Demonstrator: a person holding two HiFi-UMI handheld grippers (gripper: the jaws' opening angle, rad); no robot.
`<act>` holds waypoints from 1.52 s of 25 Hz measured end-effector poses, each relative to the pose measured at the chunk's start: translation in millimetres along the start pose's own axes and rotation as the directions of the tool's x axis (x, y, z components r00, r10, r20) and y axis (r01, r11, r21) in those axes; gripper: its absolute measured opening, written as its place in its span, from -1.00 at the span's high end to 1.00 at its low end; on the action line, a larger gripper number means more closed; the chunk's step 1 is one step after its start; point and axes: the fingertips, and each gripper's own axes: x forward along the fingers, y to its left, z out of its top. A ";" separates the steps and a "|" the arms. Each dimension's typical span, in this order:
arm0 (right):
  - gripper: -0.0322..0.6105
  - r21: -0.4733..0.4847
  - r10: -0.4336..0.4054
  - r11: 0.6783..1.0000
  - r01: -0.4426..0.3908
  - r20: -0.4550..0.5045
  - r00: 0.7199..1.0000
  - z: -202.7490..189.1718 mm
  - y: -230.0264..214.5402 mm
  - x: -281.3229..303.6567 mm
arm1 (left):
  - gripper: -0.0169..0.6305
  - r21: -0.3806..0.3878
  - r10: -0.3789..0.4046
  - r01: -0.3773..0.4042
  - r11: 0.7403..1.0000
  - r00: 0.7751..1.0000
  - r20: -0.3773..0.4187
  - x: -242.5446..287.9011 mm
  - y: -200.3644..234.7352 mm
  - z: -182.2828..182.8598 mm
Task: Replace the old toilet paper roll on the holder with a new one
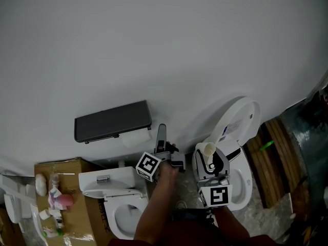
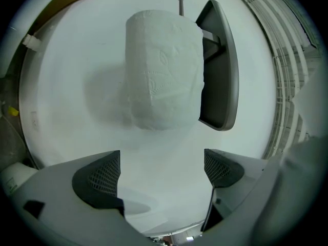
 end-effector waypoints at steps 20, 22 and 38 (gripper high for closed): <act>0.35 0.016 0.070 0.997 -0.070 0.016 0.997 6.6 34.6 2.6 | -0.63 -0.024 -0.017 0.020 1.000 0.990 0.143 -105.3 -31.6 54.0; 0.34 0.018 0.083 0.996 -0.083 0.019 0.996 7.5 41.3 3.2 | -0.62 -0.010 -0.022 0.024 1.000 0.985 0.169 -118.9 -37.6 69.7; 0.35 0.012 0.174 0.985 -0.175 0.050 0.984 18.8 87.4 16.5 | -0.62 0.173 -0.013 -0.021 0.985 0.980 0.197 -164.4 -56.5 110.0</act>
